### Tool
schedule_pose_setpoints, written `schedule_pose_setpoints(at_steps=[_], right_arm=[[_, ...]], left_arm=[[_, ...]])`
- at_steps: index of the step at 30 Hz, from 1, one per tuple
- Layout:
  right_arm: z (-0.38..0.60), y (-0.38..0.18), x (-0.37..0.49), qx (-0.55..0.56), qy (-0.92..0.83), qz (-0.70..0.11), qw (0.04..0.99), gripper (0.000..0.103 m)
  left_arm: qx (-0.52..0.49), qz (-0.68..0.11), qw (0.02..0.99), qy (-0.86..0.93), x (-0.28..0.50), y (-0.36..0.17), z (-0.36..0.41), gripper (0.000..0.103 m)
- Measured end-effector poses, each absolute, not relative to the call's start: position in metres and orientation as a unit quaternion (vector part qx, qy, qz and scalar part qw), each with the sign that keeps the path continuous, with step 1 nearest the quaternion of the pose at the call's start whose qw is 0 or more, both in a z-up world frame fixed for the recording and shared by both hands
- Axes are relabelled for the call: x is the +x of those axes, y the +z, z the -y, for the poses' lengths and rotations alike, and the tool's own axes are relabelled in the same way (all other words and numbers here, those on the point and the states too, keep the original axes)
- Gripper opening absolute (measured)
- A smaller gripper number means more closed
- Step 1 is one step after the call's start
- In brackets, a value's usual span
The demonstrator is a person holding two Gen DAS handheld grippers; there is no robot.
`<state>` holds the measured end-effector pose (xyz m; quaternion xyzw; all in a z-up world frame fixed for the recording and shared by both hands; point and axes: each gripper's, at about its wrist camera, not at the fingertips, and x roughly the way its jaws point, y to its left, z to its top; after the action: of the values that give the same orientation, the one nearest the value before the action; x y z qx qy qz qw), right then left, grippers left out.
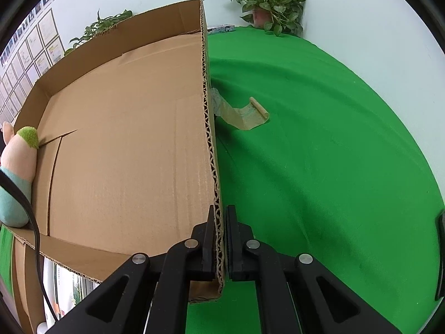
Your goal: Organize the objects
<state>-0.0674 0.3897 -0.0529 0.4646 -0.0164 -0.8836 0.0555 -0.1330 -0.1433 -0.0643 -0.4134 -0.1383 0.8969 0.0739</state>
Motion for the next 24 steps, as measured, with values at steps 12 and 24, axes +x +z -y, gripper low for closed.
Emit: schedule_pose_setpoints(at_steps=[12, 24], right_arm=[[-0.385, -0.048, -0.063, 0.467, -0.882, 0.021, 0.055, 0.002], [-0.385, -0.042, -0.045, 0.471, -0.880, 0.028, 0.052, 0.003]], left_arm=[[-0.411, 0.145, 0.072, 0.897, -0.132, -0.064, 0.143, 0.006], [-0.407, 0.145, 0.066, 0.900, -0.132, -0.064, 0.140, 0.008]])
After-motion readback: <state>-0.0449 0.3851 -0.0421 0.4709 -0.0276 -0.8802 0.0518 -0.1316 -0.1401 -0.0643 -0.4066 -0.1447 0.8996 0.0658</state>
